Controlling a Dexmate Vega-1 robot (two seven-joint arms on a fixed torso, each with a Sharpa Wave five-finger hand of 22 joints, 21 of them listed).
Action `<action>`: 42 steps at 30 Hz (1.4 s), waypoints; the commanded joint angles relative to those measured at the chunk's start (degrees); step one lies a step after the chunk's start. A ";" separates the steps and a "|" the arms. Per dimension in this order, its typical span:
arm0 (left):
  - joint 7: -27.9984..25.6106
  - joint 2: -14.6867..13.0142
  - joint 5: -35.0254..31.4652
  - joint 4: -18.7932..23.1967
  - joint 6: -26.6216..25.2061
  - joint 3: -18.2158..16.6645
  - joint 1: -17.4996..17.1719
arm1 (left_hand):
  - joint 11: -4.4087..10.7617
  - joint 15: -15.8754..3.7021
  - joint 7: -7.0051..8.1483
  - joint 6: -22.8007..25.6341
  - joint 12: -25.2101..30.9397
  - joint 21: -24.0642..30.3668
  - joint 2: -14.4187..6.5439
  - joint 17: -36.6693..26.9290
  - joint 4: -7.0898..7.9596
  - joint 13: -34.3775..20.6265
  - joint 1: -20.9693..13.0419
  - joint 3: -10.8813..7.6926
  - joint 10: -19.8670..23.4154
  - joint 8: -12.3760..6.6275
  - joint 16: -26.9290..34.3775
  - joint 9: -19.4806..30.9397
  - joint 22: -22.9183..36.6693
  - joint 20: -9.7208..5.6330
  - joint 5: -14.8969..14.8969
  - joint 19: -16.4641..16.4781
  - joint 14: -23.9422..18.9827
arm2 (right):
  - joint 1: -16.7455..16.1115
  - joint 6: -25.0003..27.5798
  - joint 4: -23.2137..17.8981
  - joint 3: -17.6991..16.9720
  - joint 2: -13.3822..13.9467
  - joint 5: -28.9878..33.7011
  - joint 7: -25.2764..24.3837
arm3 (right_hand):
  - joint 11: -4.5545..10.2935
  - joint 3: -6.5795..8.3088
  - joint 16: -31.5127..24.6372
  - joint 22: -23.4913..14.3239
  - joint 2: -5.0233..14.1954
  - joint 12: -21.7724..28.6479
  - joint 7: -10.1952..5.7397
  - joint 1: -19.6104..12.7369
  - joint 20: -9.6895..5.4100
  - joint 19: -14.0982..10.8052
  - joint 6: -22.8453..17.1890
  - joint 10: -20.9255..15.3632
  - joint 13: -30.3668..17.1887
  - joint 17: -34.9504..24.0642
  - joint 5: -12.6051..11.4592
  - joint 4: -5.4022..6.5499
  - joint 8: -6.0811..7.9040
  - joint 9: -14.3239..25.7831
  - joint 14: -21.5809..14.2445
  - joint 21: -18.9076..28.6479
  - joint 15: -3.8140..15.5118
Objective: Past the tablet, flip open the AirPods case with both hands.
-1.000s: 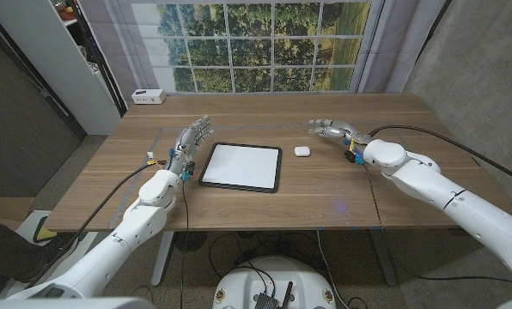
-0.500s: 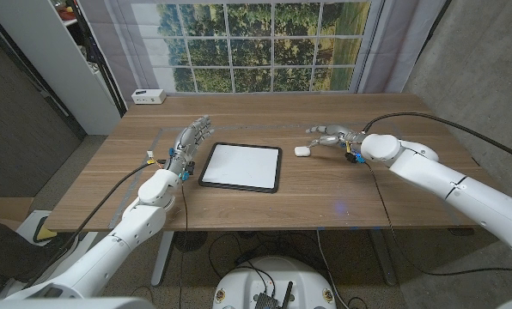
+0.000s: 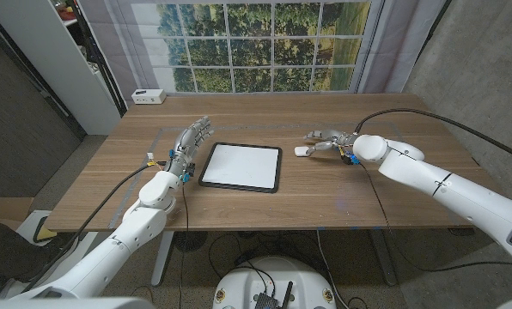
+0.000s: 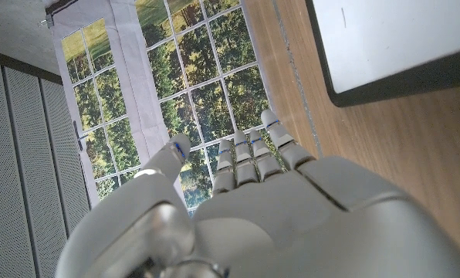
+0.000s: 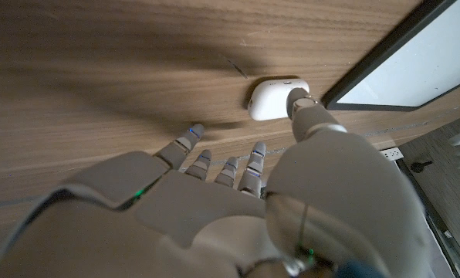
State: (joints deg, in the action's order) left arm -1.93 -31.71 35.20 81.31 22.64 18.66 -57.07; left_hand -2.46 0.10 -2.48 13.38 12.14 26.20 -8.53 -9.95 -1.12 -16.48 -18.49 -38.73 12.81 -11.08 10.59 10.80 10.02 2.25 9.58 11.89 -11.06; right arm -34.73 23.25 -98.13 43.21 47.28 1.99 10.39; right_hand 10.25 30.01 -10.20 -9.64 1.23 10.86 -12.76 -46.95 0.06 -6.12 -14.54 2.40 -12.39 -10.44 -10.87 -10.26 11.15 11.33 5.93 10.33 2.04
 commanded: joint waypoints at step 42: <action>7.64 -3.90 1.91 1.50 -3.96 1.22 2.08 | -0.46 2.00 1.34 -1.72 -0.68 -4.57 2.84 -0.04 -8.13 1.60 -4.60 1.03 -4.64 0.22 -0.75 -0.04 0.08 2.08 0.83 -4.61 6.74 | -4.58 -1.29 0.24 -1.23 -2.26 2.39 -7.33 | -0.53 -3.72 -2.80 -0.05 1.19 4.18 0.21 -7.72 -2.07 -4.86 -25.76 -12.28 -0.71 -0.05 0.50 1.09 8.65 4.15 -6.92 1.30 9.10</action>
State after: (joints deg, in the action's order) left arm 2.25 -33.19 36.67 81.45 21.63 19.28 -56.03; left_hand -2.90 2.14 -1.34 11.84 11.63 21.97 -5.72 -9.86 -8.62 -14.89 -22.22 -37.65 8.48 -10.80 10.09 10.65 10.00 4.37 10.14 7.85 -4.87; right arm -35.47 25.47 -95.52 44.72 44.62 4.67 9.33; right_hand 9.82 26.62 -12.66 -9.46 1.90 14.64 -13.45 -54.52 -2.39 -9.92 -38.72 -9.31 -12.94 -10.39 -10.08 -9.16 19.31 13.73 -0.20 11.27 1.88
